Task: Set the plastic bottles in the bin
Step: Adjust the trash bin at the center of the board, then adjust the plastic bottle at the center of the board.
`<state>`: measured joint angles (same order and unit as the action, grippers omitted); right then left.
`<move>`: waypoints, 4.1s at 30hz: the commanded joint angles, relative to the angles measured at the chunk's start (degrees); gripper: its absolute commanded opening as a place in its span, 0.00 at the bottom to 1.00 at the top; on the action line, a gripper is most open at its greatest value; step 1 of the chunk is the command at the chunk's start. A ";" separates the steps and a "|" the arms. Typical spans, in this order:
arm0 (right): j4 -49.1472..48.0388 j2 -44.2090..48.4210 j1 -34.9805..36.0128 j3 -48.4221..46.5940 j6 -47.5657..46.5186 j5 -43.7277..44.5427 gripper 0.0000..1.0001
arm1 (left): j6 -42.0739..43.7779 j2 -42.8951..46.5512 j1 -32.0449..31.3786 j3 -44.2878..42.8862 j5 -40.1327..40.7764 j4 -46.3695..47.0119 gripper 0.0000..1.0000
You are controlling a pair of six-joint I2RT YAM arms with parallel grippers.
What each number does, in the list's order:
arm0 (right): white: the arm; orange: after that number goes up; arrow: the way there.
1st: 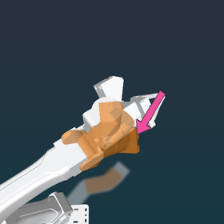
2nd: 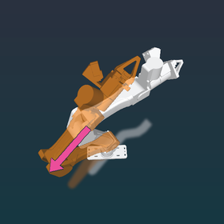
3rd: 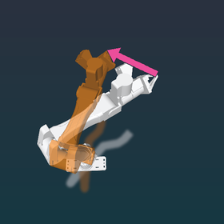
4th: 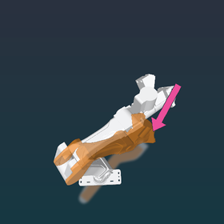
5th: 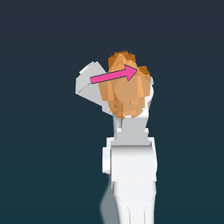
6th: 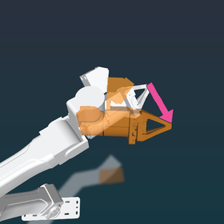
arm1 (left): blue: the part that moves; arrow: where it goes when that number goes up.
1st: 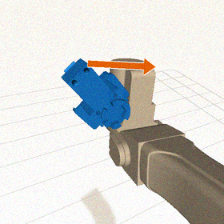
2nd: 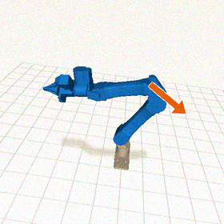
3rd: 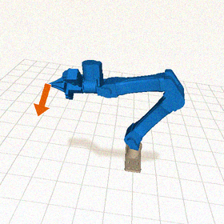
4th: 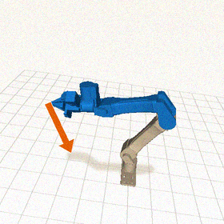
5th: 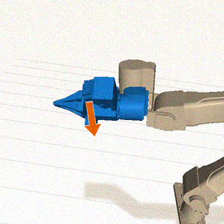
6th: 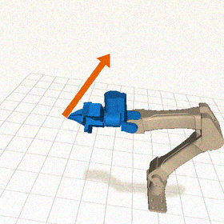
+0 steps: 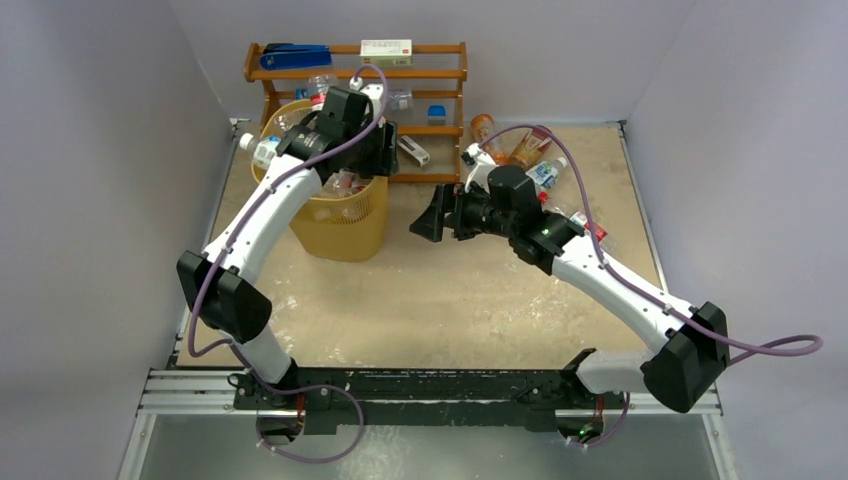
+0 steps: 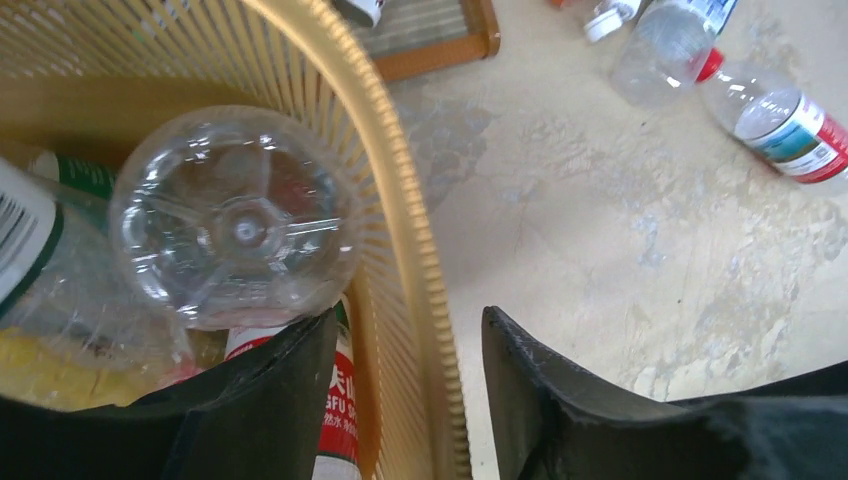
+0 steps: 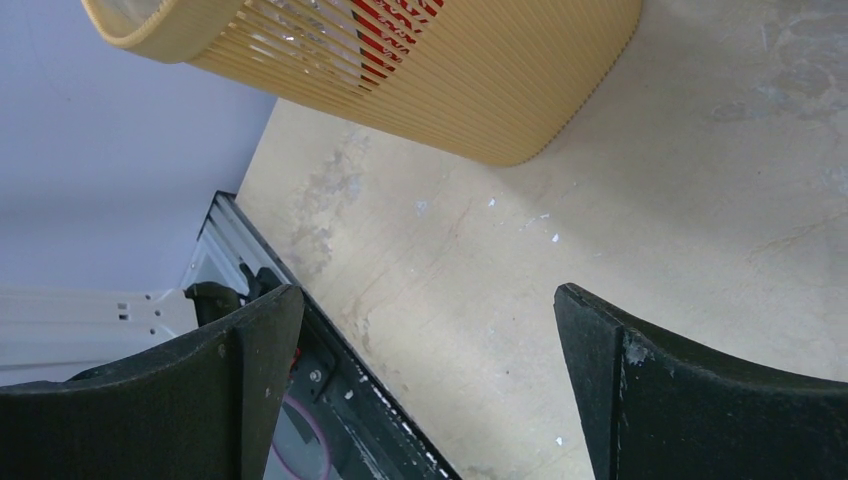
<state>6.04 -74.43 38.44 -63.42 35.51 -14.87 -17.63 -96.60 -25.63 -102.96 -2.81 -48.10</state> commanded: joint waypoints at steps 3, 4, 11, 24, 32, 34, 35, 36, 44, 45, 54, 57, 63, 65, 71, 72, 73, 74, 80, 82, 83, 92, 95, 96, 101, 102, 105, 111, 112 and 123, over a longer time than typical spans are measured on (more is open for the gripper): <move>-0.93 2.55 -0.53 0.60 0.17 1.25 0.99 | -2.53 2.21 -0.39 -3.76 -2.32 5.84 0.57; -0.87 2.50 -0.53 0.47 0.22 1.17 0.99 | -2.62 2.07 -0.41 -5.07 -2.15 5.48 0.58; -0.37 2.48 -0.70 0.16 -0.07 1.33 1.00 | -3.20 1.25 -0.41 -14.57 -1.39 2.84 0.59; 11.64 1.92 -17.28 -3.92 -3.87 3.96 1.00 | -5.34 6.27 -0.39 -15.69 -2.61 1.51 0.73; 15.27 0.26 -33.23 -2.60 -7.27 12.28 1.00 | -6.59 8.14 -0.41 -10.95 -8.29 2.98 0.76; 15.04 -0.81 -35.93 -2.22 -8.47 14.55 1.00 | -6.92 8.70 -0.52 -9.49 -9.20 3.86 0.77; 14.62 -1.45 -37.34 -1.91 -9.15 15.44 1.00 | -7.04 8.97 -0.55 -8.82 -9.37 4.27 0.78; 14.13 -2.23 -39.11 -1.55 -9.72 16.01 1.00 | -7.05 9.19 -0.58 -8.26 -9.81 4.57 0.78; 8.63 -7.95 -54.11 1.27 -12.25 15.62 1.00 | -7.09 11.08 -1.82 -4.07 -11.23 5.77 0.80; 8.31 -8.68 -55.51 1.21 -12.31 15.40 1.00 | -7.27 11.30 -2.00 -3.42 -11.29 5.97 0.80; 5.25 -16.58 -62.64 -1.36 -10.43 11.94 0.98 | -8.62 11.69 -8.26 1.85 -8.93 7.75 0.82; 3.96 -19.35 -62.75 -2.18 -10.30 8.40 0.96 | -9.82 11.71 -10.67 5.05 -8.02 10.08 0.82; -2.57 -19.39 -62.62 2.70 -11.87 0.29 0.91 | -11.61 11.36 -14.05 12.98 -6.32 15.20 0.83; -3.93 -18.10 -62.57 5.57 -11.95 -1.98 0.89 | -12.46 11.15 -14.53 15.65 -5.94 17.30 0.83; -6.51 -11.83 -60.91 15.97 -12.44 -5.05 0.84 | -14.53 9.24 -15.45 21.79 -5.64 22.34 0.83; -6.74 -10.84 -60.44 17.17 -12.43 -5.51 0.82 | -14.87 8.89 -15.48 22.47 -5.63 23.07 0.83; -6.78 -9.92 -60.01 18.32 -12.40 -5.89 0.81 | -15.08 8.47 -15.62 22.97 -5.57 23.80 0.83; -6.82 -8.92 -59.47 19.14 -12.37 -6.01 0.81 | -15.22 7.99 -15.74 23.37 -5.50 24.24 0.83; -6.24 -5.36 -53.94 21.38 -11.15 -5.51 0.78 | -15.88 5.78 -16.59 24.73 -4.96 26.17 0.83; -6.38 -4.31 -51.18 22.00 -9.94 -5.30 0.77 | -16.03 5.31 -16.88 25.10 -4.86 26.59 0.84; -6.55 -3.74 -49.93 22.42 -9.20 -5.07 0.76 | -16.06 5.15 -16.96 25.29 -4.69 26.91 0.84; -8.79 -3.38 -41.36 25.29 -5.46 -3.51 0.71 | -16.24 -0.06 -17.21 24.54 -5.04 29.41 0.84; -8.98 -4.44 -39.87 25.83 -5.06 -2.58 0.69 | -16.11 -2.62 -17.27 22.88 -5.51 29.96 0.84; -9.01 -4.74 -39.55 25.93 -5.04 -2.27 0.68 | -15.92 -3.54 -17.41 22.21 -5.71 29.94 0.84; -7.03 -6.42 -39.14 25.18 -5.59 -0.27 0.73 | -15.68 -6.46 -17.75 19.98 -6.33 29.26 0.84; -6.65 -5.97 -39.18 24.92 -5.58 -0.25 0.77 | -15.68 -6.57 -17.92 19.91 -6.33 29.16 0.84; -4.22 -3.60 -39.14 23.94 -5.14 0.72 0.85 | -15.60 -6.37 -18.54 20.06 -5.88 28.73 0.84; -1.97 -4.69 -40.12 19.01 -3.26 0.68 0.92 | -15.54 -5.73 -19.26 20.05 -5.29 28.13 0.84; -2.33 -5.27 -40.72 17.99 -3.01 -0.04 0.92 | -15.43 -5.71 -19.35 19.74 -5.16 27.81 0.84; 0.91 -19.32 -42.98 4.18 -4.31 2.00 0.94 | -14.64 -4.39 -19.71 19.02 -4.14 25.56 0.84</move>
<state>4.47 -89.43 -4.25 -54.39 32.36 -15.20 -32.95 -103.90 -45.06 -81.58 -7.81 -22.41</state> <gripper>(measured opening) 0.936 0.834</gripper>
